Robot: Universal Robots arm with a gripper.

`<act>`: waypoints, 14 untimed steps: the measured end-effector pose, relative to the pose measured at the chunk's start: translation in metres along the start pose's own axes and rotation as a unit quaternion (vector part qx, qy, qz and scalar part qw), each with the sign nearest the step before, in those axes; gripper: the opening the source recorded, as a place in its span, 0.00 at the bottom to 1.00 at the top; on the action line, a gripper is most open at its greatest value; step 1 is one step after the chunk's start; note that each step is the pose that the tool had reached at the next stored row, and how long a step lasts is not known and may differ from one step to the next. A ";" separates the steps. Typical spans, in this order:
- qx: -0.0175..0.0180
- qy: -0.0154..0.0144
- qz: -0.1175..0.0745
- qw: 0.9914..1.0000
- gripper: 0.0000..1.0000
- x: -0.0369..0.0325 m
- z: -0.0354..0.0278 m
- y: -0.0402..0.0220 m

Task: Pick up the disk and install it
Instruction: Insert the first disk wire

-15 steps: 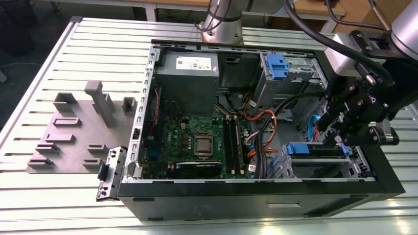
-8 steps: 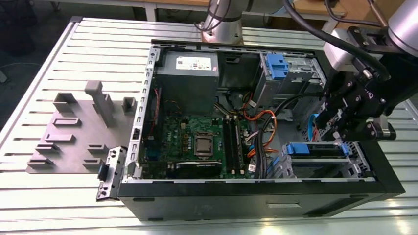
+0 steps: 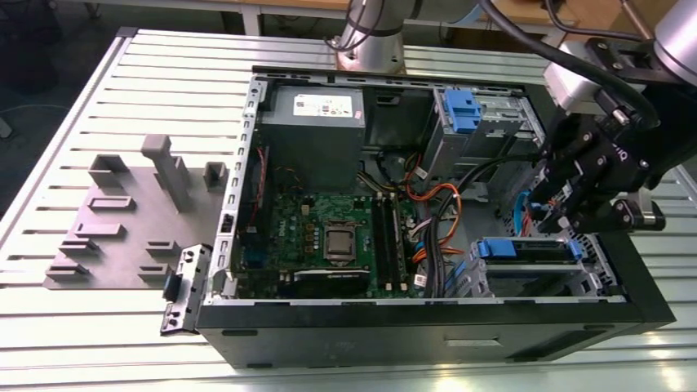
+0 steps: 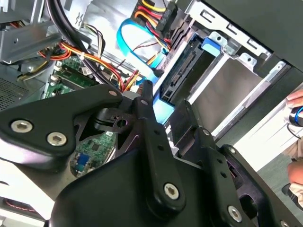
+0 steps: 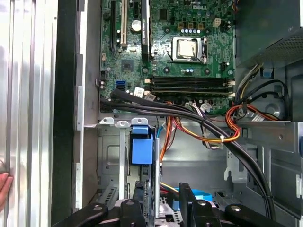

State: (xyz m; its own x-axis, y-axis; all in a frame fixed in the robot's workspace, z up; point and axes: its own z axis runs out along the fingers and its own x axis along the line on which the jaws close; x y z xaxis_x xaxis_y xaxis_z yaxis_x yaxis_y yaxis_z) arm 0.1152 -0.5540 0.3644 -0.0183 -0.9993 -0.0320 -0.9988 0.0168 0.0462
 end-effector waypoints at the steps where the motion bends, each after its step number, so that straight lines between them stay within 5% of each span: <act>1: 0.000 0.000 0.000 1.000 0.42 -0.0010 0.0005 -0.0012; 9: 0.000 0.003 0.000 1.000 0.42 -0.0116 0.0056 -0.0129; 14: 0.000 0.005 0.000 1.000 0.42 -0.0124 0.0089 -0.0138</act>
State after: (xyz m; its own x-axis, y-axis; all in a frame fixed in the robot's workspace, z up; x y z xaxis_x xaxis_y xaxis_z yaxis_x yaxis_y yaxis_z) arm 0.1288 -0.5416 0.3553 -0.0187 -0.9996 -0.0211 -0.9988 0.0177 0.0466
